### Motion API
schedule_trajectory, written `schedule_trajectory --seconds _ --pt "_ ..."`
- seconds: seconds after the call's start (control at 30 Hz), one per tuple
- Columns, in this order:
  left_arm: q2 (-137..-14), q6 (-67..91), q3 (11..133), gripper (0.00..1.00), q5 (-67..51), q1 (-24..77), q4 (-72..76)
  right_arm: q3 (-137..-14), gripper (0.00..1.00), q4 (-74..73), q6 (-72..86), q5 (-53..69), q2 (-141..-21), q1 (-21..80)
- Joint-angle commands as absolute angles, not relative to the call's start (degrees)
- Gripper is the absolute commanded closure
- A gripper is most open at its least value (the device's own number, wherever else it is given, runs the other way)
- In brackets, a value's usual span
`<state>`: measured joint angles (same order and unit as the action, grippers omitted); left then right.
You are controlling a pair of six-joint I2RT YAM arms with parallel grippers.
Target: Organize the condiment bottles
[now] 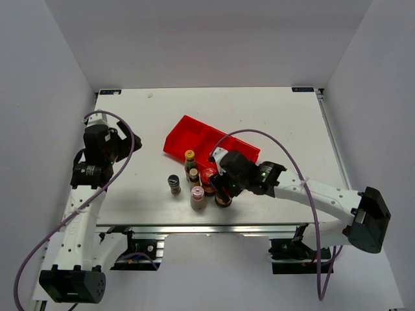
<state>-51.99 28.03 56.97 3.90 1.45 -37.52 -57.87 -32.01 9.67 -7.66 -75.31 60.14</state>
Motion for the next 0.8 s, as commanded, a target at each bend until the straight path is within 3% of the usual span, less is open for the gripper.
schedule_trajectory --seconds 0.0,0.4,0.77 --pt "-51.59 27.51 56.60 0.00 4.39 1.14 -37.62 -59.94 0.59 -29.45 10.90 -11.24 -69.54 60.38" --pt "-52.21 27.42 56.60 0.00 3.69 1.14 -37.44 -67.32 0.64 -28.92 8.61 -22.67 -66.53 57.93" --pt "-52.38 27.33 56.60 0.00 3.25 1.14 -37.44 -72.25 0.66 -24.09 6.68 -12.77 -71.18 43.96"
